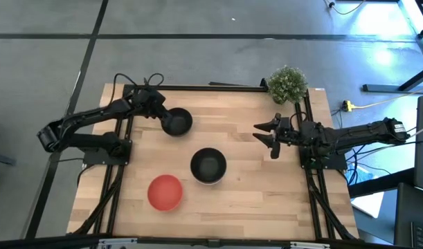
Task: Nest bowls inside each other
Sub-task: Stack the black bowl on top of the black bowl
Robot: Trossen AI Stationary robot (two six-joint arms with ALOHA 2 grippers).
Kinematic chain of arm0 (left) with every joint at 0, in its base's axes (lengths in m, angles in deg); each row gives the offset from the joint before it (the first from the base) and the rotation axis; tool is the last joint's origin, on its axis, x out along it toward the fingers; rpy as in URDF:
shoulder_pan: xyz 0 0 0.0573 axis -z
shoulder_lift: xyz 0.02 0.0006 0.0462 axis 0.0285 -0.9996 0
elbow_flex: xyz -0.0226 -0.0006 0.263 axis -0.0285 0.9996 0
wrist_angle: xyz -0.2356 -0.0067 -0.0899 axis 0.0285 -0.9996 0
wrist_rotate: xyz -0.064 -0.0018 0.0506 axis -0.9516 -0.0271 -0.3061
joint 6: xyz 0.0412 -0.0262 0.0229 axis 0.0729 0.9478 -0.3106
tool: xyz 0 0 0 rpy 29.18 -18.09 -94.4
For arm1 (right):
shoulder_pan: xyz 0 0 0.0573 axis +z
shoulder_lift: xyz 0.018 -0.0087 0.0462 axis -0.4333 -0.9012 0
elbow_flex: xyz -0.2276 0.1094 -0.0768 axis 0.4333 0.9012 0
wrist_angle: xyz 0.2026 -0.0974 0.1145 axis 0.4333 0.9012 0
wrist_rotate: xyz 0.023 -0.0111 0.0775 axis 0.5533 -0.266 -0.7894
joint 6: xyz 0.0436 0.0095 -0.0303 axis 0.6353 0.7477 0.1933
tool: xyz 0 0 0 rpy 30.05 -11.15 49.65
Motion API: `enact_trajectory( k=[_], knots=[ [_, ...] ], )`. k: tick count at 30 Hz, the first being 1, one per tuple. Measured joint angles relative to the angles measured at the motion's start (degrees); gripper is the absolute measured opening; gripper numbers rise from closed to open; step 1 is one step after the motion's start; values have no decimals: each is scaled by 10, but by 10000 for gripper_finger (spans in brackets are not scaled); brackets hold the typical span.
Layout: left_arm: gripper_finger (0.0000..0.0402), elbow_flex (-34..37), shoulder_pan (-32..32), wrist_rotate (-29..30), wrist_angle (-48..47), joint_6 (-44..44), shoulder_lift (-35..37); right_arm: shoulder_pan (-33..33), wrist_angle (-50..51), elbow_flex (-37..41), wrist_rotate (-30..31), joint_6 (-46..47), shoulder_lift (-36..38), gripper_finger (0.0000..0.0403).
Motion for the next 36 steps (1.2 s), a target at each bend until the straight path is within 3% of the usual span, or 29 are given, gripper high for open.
enact_trajectory(
  k=[14,36],
  knots=[
    [149,0,-15,27,7,-44,-21,0,26,-1,-1,12,0,200],
    [149,0,-22,-20,-30,-59,-21,0,26,-1,-1,13,0,200]
  ],
)
